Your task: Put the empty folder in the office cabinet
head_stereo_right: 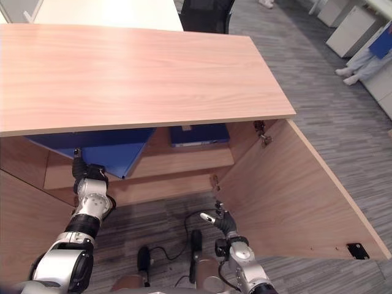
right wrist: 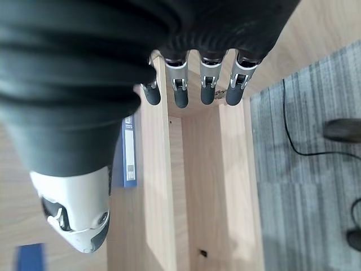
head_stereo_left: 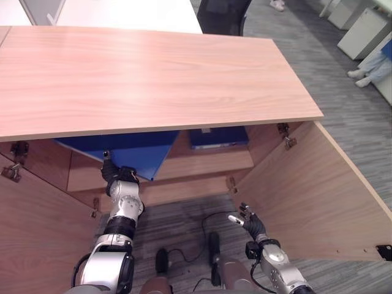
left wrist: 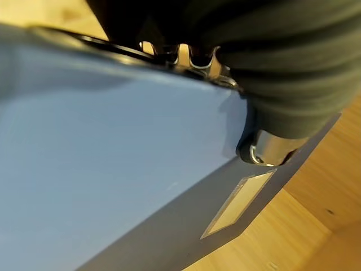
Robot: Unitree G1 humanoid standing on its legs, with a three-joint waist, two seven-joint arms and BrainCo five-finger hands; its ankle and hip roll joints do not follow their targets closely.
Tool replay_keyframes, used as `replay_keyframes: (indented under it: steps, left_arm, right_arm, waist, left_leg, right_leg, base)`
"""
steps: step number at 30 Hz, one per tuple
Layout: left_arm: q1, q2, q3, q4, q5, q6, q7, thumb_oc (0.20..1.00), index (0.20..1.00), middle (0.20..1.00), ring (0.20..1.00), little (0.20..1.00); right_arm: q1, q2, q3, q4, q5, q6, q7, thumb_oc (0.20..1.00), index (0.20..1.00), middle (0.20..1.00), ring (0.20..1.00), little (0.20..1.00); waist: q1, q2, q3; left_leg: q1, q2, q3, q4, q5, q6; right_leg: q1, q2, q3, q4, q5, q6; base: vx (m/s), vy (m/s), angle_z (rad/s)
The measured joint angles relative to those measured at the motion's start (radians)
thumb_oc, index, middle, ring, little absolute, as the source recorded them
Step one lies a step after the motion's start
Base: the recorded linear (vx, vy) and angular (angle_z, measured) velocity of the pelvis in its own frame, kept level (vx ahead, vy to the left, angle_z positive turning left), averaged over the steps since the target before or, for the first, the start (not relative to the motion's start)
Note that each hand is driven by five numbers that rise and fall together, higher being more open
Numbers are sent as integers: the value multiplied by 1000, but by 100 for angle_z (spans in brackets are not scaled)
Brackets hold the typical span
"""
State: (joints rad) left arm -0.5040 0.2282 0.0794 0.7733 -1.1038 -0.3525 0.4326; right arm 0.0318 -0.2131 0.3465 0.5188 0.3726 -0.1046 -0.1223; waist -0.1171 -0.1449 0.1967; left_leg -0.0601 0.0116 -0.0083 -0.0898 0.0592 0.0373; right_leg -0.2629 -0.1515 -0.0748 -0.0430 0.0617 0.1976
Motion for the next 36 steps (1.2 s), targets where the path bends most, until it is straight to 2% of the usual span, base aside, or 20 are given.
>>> replay_keyframes:
  steps: [1,2,4,5,6,10,12,14,15,16,17,18,19,23,26,28,29,31,32,36]
  left_arm:
    - [1,-5,0,6,-13,1,0,200,200,200,200,200]
    - [1,-12,4,8,-25,-1,-1,200,200,200,200,200]
    - [2,-28,19,7,-34,-8,0,200,200,200,200,200]
    - [2,-34,30,7,-39,-8,0,200,200,200,200,200]
    - [2,-34,32,7,-48,-8,0,200,200,200,200,200]
    - [3,-73,36,6,-50,-5,-9,200,200,200,200,200]
    - [3,-93,31,6,-53,-4,-16,200,200,200,200,200]
    - [2,-110,24,6,-67,-4,-22,200,200,200,200,200]
    - [-21,-125,18,7,-67,-4,-24,200,200,200,200,200]
    - [-38,-145,19,8,-70,-7,-24,200,200,200,200,200]
    - [-38,-147,20,8,-70,-8,-24,200,200,200,200,200]
    - [-40,-145,20,8,-70,-8,-24,200,200,200,200,200]
    - [-44,-138,18,14,-70,-7,-20,200,200,200,200,200]
    - [-63,-122,28,46,-69,2,-22,200,200,200,200,200]
    - [-53,-105,49,54,-70,6,-17,200,200,200,200,200]
    - [-46,-106,40,54,-70,7,-17,200,200,200,200,200]
    - [-45,-110,23,51,-69,10,-26,200,200,200,200,200]
    - [-45,-112,20,48,-69,12,-31,200,200,200,200,200]
    - [-31,-124,30,50,-73,15,-19,200,200,200,200,200]
    - [10,-126,40,49,-72,25,-21,200,200,200,200,200]
  right_arm:
    - [17,2,1,0,0,0,1,1000,1000,1000,1000,1000]
    - [21,0,0,7,0,1,1,1000,1000,1000,1000,1000]
    - [32,-10,-4,8,0,1,1,1000,1000,1000,1000,1000]
    - [37,-29,-7,0,0,0,6,1000,1000,1000,1000,1000]
    - [34,-41,-7,-2,0,1,10,1000,1000,1000,1000,1000]
    - [46,-89,-46,-9,0,-2,14,1000,1000,1000,1000,1000]
    - [53,-108,-50,-9,0,-2,16,1000,1000,1000,1000,1000]
    - [60,-117,-57,-11,0,-3,18,1000,1000,1000,1000,1000]
    - [60,-121,-68,-12,0,-5,25,1000,1000,1000,1000,1000]
    - [55,-130,-72,-11,1,-5,24,1000,1000,1000,1000,1000]
    - [46,-132,-72,-9,1,-5,23,1000,1000,1000,1000,1000]
    - [39,-133,-73,-9,1,-5,23,1000,1000,1000,1000,1000]
    - [31,-131,-76,-11,1,-8,22,1000,1000,1000,1000,1000]
    - [12,-130,-83,3,1,-5,8,1000,1000,1000,1000,1000]
    - [-3,-125,-86,1,0,-5,4,1000,1000,1000,1000,1000]
    - [9,-117,-89,1,0,-5,3,1000,1000,1000,1000,1000]
    - [34,-119,-90,1,0,-4,3,1000,1000,1000,1000,1000]
    - [46,-121,-92,-5,0,-1,3,1000,1000,1000,1000,1000]
    - [62,-118,-87,-8,-1,0,7,1000,1000,1000,1000,1000]
    - [79,-73,-74,-10,-2,3,15,1000,1000,1000,1000,1000]
  waist:
    - [4,-18,-10]
    - [8,-19,-10]
    - [3,-1,-12]
    - [-5,23,-18]
    - [-10,29,-17]
    - [-39,64,-30]
    - [-40,64,-32]
    - [-34,63,-32]
    - [-31,49,-17]
    - [-9,50,14]
    - [-4,52,26]
    - [-5,52,36]
    - [-12,54,49]
    - [4,45,67]
    - [18,36,78]
    - [16,37,78]
    - [14,52,68]
    - [12,70,52]
    - [10,77,41]
    - [16,40,12]
  left_leg:
    - [5,-12,-3,0,-8,-12]
    - [11,-8,-10,-6,-16,-24]
    - [11,15,-26,-2,-25,-49]
    - [18,66,-30,-1,-41,-73]
    - [31,85,-31,0,-45,-81]
    - [76,150,-23,2,-58,-93]
    - [82,157,-18,28,-32,-133]
    - [49,152,-20,97,8,-200]
    - [-83,124,-45,295,23,-225]
    - [-183,121,-64,454,36,-227]
    - [-206,126,-62,489,34,-229]
    - [-215,128,-59,506,29,-226]
    - [-224,140,-20,411,15,-205]
    - [-192,183,3,150,26,-211]
    - [-152,204,4,73,33,-208]
    - [-107,198,15,34,36,-210]
    - [-88,197,28,44,43,-201]
    - [-67,195,36,25,47,-197]
    - [-43,182,61,-5,102,-179]
    - [-34,112,85,1,96,-144]
  right_leg:
    - [7,-11,-8,2,-3,-2]
    - [10,-13,-8,-1,58,-30]
    - [23,7,-34,-18,107,-47]
    - [46,53,-63,-44,137,-79]
    - [57,74,-71,-44,146,-102]
    - [107,137,-101,-44,109,-161]
    - [133,145,-105,-44,91,-176]
    - [144,142,-112,-43,82,-181]
    - [135,119,-144,-29,71,-199]
    - [124,110,-163,11,35,-240]
    - [122,113,-168,23,23,-247]
    - [121,114,-173,29,17,-250]
    - [120,117,-191,33,-2,-256]
    - [124,155,-179,28,-3,-255]
    - [163,186,-150,12,-3,-254]
    - [212,191,-145,-13,-2,-253]
    - [233,192,-143,-19,-10,-242]
    - [235,189,-133,-27,-3,-227]
    - [243,177,-120,-37,3,-206]
    - [249,103,-99,-43,2,-159]
  base:
    - [110,-132,52]
    - [155,-152,31]
    - [148,-123,23]
    - [195,-147,8]
    - [251,-187,-3]
    - [138,-137,1]
    - [-22,-111,10]
    - [-125,-190,36]
    - [-123,-175,74]
    - [-61,-111,71]
    - [48,11,33]
    - [137,68,27]
    - [174,79,30]
    - [126,57,-3]
    - [214,137,-45]
    - [170,147,-22]
    - [181,219,-12]
    - [136,191,-18]
    - [75,160,-20]
    - [45,139,-1]
